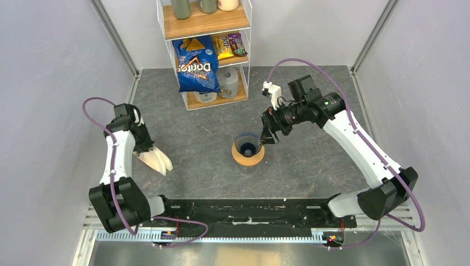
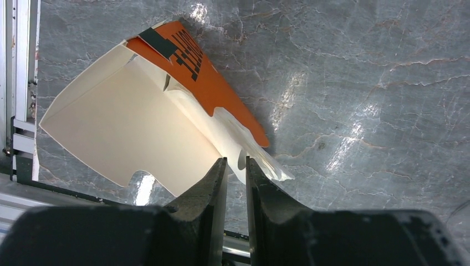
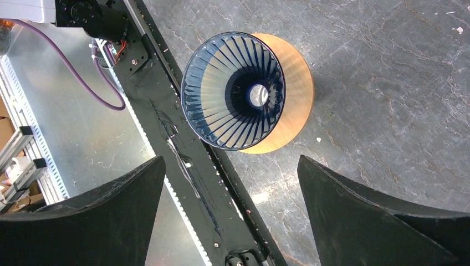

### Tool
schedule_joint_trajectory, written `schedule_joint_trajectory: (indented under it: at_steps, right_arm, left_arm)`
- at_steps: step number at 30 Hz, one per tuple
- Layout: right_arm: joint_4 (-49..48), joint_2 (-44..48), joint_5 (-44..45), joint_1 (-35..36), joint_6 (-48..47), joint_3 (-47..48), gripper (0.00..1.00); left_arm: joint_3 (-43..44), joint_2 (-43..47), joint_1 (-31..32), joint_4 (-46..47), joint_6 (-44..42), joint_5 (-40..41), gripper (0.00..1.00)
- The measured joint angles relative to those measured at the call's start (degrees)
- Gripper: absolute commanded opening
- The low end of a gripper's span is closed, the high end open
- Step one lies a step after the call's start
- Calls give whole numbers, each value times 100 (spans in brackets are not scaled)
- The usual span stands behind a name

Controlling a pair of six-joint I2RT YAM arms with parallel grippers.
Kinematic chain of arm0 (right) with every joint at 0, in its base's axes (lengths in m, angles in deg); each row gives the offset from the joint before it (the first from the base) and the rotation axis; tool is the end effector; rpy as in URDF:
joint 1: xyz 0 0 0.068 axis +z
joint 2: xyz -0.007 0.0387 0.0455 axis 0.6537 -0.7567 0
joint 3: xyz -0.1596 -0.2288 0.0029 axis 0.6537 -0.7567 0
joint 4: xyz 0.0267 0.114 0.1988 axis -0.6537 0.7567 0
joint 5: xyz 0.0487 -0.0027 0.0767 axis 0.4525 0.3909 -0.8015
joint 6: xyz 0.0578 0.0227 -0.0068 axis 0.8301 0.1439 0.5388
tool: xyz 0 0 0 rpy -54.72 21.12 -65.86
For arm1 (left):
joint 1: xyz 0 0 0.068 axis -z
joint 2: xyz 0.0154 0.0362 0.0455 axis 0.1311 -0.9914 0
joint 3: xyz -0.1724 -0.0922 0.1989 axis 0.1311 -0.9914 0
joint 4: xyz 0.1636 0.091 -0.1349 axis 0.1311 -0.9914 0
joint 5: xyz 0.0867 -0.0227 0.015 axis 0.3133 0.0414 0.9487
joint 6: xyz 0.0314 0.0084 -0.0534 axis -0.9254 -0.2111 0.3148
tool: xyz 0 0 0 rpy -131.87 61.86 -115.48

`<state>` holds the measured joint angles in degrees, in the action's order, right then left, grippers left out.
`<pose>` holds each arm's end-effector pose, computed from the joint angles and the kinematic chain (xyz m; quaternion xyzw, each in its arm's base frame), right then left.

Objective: Place the coffee filter in the dripper

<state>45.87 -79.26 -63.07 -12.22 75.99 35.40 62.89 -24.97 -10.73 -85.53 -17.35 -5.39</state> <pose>0.2020 0.1430 0.3681 -0.3687 0.8255 0.3555 0.2371 0.1974 0.0648 0.2605 -0.2053 0.9564 0.0191 0.2068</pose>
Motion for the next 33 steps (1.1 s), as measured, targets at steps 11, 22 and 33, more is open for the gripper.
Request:
schedule_joint_trajectory:
  at_steps: [11,22,33]
  right_arm:
    - [-4,-2,-17,0,15,-31,97]
    - [-4,-2,-31,0,15,-48,97]
    - [-9,-2,-136,0,17,-72,97]
  left_arm:
    - [-83,94,-2,116,70,-26,16]
    - [-83,94,-2,107,101,-17,2]
    - [376,457,-4,-570,98,179,2]
